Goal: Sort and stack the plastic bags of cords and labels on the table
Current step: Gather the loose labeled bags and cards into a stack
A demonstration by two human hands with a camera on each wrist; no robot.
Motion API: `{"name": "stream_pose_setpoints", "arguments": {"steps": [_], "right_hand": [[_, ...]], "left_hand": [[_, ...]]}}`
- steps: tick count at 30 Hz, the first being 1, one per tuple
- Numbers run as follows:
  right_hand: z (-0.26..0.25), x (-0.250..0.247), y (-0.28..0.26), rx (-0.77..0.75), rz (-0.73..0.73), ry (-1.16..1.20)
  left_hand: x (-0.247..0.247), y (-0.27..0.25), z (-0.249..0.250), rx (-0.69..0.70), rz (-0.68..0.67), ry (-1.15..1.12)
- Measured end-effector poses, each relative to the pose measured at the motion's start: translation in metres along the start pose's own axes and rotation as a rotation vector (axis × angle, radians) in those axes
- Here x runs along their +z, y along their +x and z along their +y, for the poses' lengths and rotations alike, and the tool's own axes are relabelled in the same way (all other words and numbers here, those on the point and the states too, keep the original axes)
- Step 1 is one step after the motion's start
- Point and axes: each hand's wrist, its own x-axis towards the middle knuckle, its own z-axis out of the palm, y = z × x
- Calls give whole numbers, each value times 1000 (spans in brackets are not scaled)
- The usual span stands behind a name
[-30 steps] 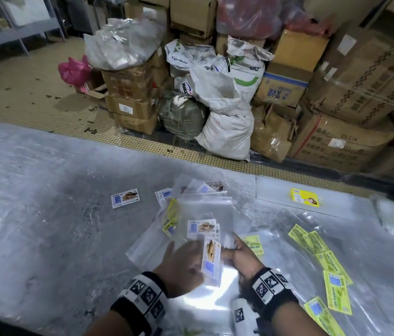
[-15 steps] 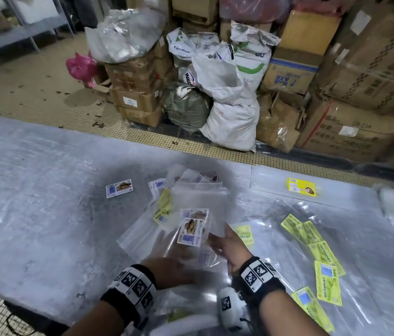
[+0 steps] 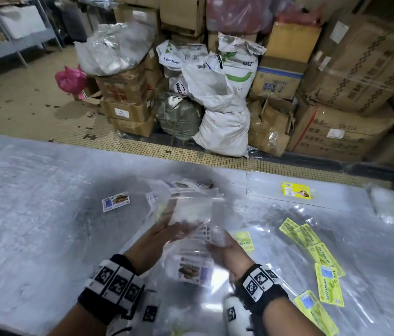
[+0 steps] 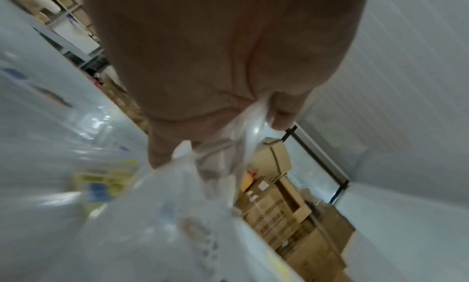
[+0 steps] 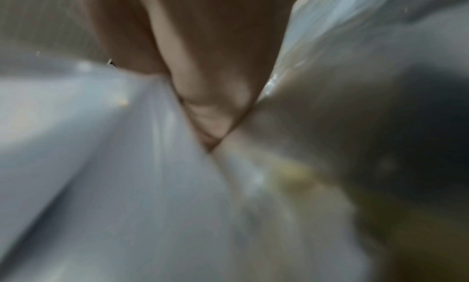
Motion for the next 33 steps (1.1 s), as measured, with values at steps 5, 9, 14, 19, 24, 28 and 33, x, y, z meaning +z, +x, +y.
{"name": "stream_pose_setpoints", "arguments": {"steps": [5,9,14,19,24,28,33], "right_hand": [[-9,2,-4,-7,-13,170],[3,-2,2,43,92,122],[1,0,-2,86,188,199],[0,4,-1,43,99,277],[-9,8,-9,57,85,142],[-24,15,-14,70,60,30],[-47,30,-27,181,145,136]], "left_hand": [[-11,4,10,-117,-113,-317],[-21,10,-32,-379,37,-124],[-24,17,-54,-243,270,687],[-27,21,-64,-136,355,863],[-25,23,-69,-160,246,333],[-29,28,-83,-111,213,194],[-25,25,-80,-33,293,77]]}}
